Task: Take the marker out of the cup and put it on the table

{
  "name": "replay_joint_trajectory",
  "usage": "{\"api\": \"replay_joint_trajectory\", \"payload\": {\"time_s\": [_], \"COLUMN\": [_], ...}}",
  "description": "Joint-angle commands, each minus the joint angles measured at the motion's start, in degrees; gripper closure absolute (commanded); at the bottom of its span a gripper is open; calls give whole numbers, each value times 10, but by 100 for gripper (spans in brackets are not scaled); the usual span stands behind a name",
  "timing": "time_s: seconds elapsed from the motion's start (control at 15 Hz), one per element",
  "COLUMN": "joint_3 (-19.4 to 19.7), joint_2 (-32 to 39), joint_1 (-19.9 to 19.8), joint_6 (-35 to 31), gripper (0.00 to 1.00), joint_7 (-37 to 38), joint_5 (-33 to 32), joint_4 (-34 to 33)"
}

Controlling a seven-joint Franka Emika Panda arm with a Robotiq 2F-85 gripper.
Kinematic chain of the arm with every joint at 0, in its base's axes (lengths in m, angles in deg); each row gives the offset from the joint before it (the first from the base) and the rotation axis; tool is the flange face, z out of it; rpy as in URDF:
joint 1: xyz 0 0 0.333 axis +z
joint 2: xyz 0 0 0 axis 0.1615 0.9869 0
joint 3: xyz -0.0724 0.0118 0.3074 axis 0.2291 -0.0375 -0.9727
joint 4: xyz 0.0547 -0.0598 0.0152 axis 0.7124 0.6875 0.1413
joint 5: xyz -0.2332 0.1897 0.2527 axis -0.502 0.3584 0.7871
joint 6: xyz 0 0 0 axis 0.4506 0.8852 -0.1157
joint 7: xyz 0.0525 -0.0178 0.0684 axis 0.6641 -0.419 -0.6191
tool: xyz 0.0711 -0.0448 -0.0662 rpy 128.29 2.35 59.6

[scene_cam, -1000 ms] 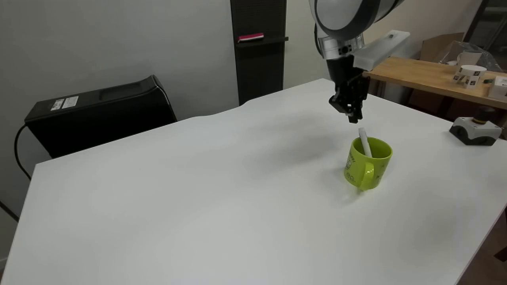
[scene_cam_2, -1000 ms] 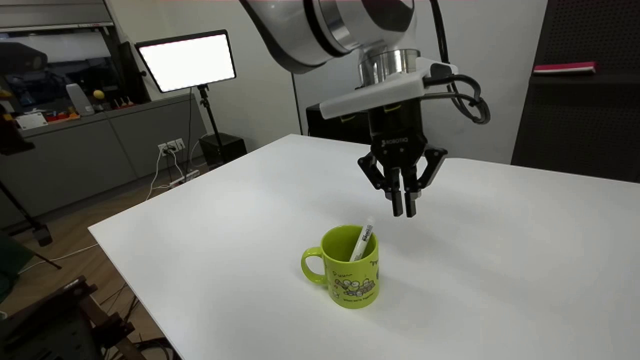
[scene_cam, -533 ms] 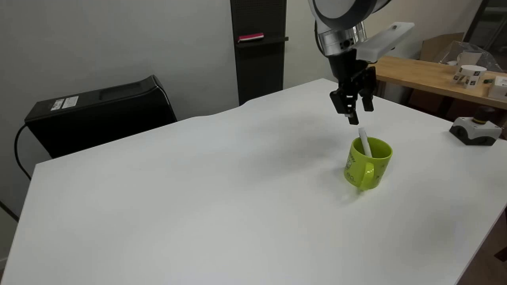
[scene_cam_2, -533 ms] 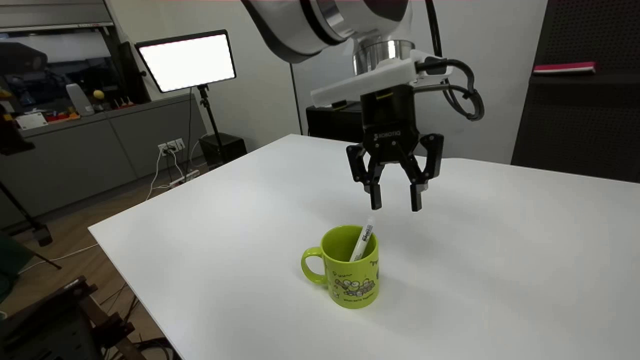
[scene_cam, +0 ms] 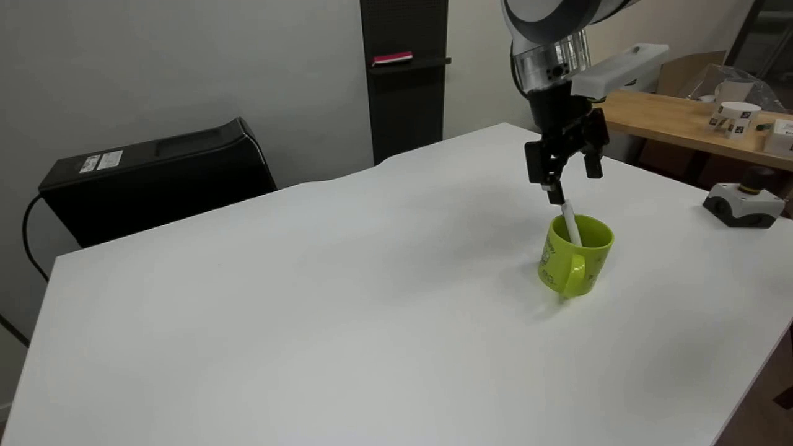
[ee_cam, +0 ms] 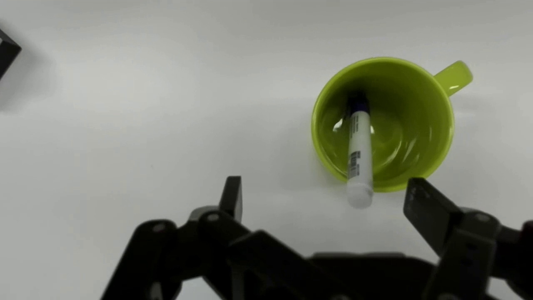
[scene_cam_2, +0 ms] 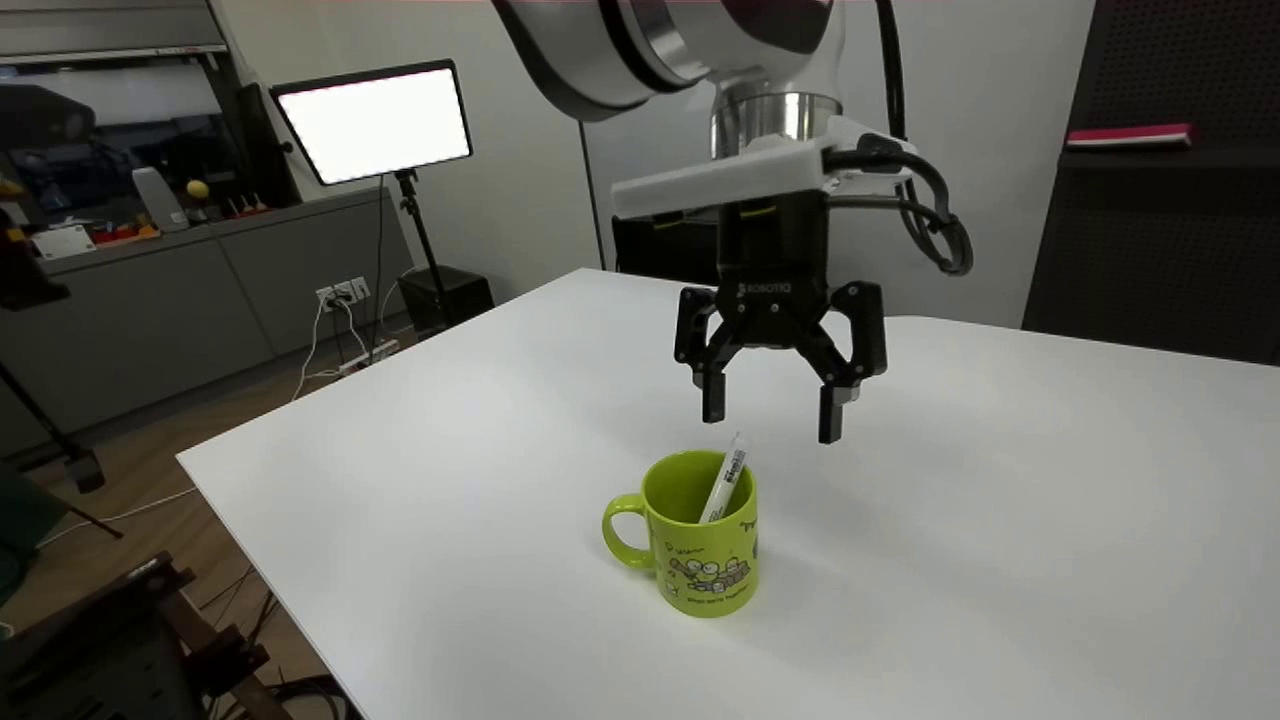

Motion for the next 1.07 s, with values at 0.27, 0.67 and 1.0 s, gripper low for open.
{"api": "replay_joint_trajectory", "payload": {"time_s": [0.27, 0.67, 1.0], "joint_3": [-10, -5, 2], "joint_2": [-18, -8, 14], "joint_1": [-26, -20, -11], "joint_6": [-40, -48, -36], "gripper": [0, 55, 89], "joint_7": [-5, 6, 22], "joint_5": [49, 41, 27], "joint_4": [35, 36, 23]}}
